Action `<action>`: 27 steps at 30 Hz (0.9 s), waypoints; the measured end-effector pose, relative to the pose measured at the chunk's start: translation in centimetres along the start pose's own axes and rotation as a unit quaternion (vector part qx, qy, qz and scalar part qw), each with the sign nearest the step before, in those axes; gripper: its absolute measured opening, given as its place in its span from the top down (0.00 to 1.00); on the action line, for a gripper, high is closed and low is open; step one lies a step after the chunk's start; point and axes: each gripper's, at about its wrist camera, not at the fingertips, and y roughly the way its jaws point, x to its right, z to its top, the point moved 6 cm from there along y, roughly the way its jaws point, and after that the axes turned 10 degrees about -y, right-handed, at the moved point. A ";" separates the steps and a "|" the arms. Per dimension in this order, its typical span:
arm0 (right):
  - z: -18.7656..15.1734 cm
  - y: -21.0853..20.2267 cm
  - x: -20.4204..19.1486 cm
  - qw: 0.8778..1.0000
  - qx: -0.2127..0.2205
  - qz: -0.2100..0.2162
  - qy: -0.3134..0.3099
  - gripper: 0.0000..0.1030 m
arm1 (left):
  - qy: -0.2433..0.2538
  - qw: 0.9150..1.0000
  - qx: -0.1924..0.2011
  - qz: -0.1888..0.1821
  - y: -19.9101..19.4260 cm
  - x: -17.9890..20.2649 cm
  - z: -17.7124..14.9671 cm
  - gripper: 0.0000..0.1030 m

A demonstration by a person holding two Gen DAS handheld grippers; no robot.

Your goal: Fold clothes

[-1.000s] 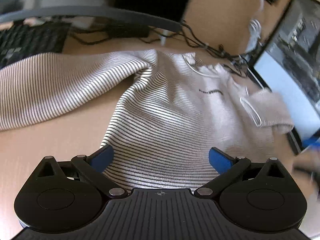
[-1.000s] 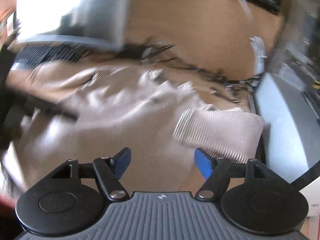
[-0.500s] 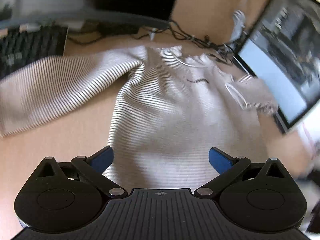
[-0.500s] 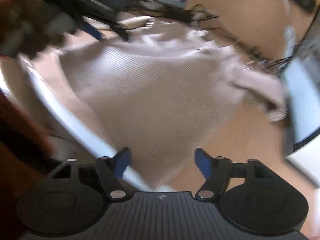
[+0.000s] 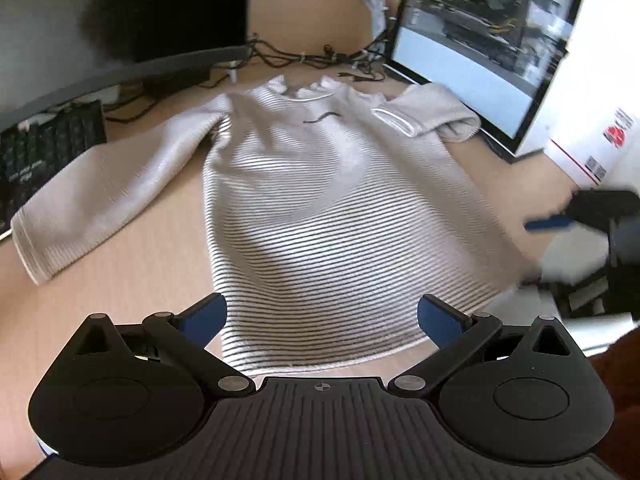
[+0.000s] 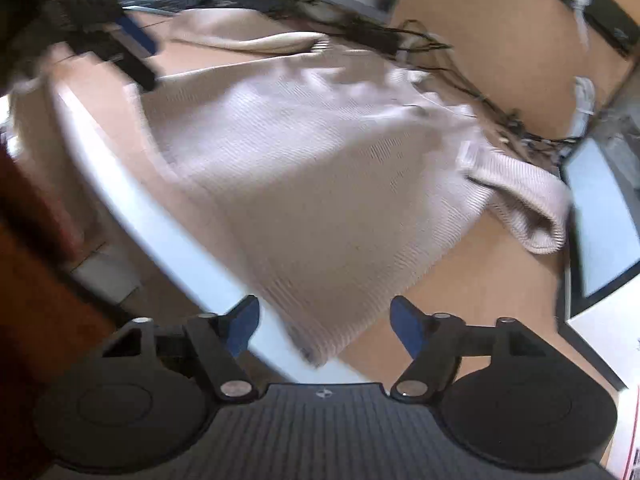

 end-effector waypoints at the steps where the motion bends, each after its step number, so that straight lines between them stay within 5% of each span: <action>1: 0.5 -0.4 1.0 1.000 0.012 -0.016 0.015 0.55 | 0.010 1.000 -0.002 0.001 0.1 0.2 -0.3 0.00; 4: 1.7 -1.3 4.0 0.996 0.038 -0.064 0.043 0.57 | 0.040 0.999 -0.007 0.006 0.4 1.0 -1.0 0.00; 7: 1.8 -0.9 5.1 0.995 0.031 -0.098 0.018 0.57 | 0.060 0.996 -0.014 0.068 2.0 -0.6 -1.9 0.00; 12: 1.0 0.1 3.4 0.997 0.013 -0.075 0.024 0.56 | 0.013 0.982 0.013 0.186 2.1 -5.6 -0.9 0.00; 14: 0.2 1.0 1.9 0.998 -0.004 -0.060 0.011 0.47 | -0.018 0.978 0.029 0.207 1.4 -7.5 -0.1 0.00; 18: -1.3 1.6 0.4 0.986 -0.022 -0.124 -0.112 0.46 | 0.004 0.975 0.063 0.213 -0.7 -7.8 1.7 0.00; 22: 1.5 -2.2 5.6 0.975 0.017 -0.212 -0.060 0.45 | 0.034 0.976 0.094 0.192 -3.2 -6.3 3.5 0.00; 24: 1.8 -3.2 7.0 0.974 0.018 -0.219 -0.047 0.42 | 0.034 0.979 0.095 0.176 -3.8 -5.3 3.5 0.00; 27: 0.5 -2.8 7.3 0.980 -0.008 -0.196 -0.046 0.38 | 0.034 0.989 0.046 0.135 -2.9 -4.5 1.7 0.00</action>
